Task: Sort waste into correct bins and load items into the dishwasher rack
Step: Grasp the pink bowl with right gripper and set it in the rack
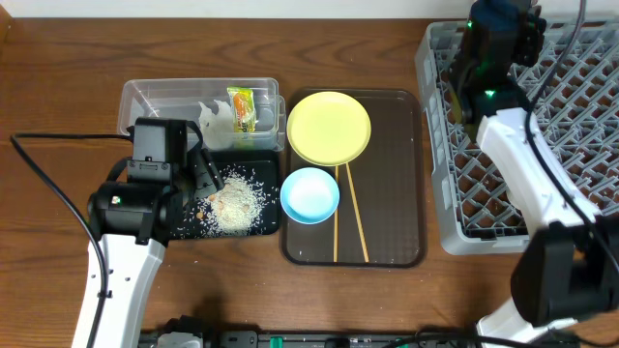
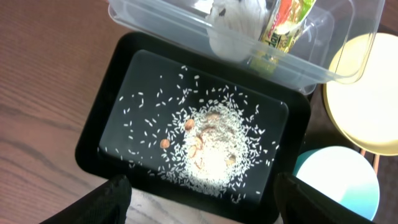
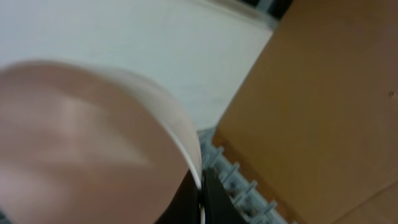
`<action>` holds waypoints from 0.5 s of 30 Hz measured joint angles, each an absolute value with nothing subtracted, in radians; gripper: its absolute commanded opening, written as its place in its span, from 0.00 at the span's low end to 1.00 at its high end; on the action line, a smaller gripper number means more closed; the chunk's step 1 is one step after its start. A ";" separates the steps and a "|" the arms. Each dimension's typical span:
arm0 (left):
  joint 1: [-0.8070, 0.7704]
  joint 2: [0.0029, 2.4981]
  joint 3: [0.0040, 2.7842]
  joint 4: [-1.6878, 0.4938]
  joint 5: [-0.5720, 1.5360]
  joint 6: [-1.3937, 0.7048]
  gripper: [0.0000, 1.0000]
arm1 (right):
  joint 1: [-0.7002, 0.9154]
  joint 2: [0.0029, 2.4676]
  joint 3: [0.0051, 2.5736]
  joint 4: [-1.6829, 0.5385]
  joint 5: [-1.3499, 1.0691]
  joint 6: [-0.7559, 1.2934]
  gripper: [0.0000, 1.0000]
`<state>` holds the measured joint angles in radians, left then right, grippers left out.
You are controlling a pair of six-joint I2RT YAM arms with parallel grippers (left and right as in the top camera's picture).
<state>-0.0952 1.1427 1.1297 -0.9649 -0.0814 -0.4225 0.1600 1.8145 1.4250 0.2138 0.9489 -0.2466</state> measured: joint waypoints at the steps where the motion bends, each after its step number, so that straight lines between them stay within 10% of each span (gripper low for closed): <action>1: -0.095 1.143 1.130 -0.965 -0.082 -0.422 0.76 | 0.156 1.835 1.425 0.234 0.958 -0.266 0.01; 15: -0.095 1.143 1.130 -0.966 -0.082 -0.422 0.77 | 0.139 2.060 1.425 0.276 0.989 -0.362 0.01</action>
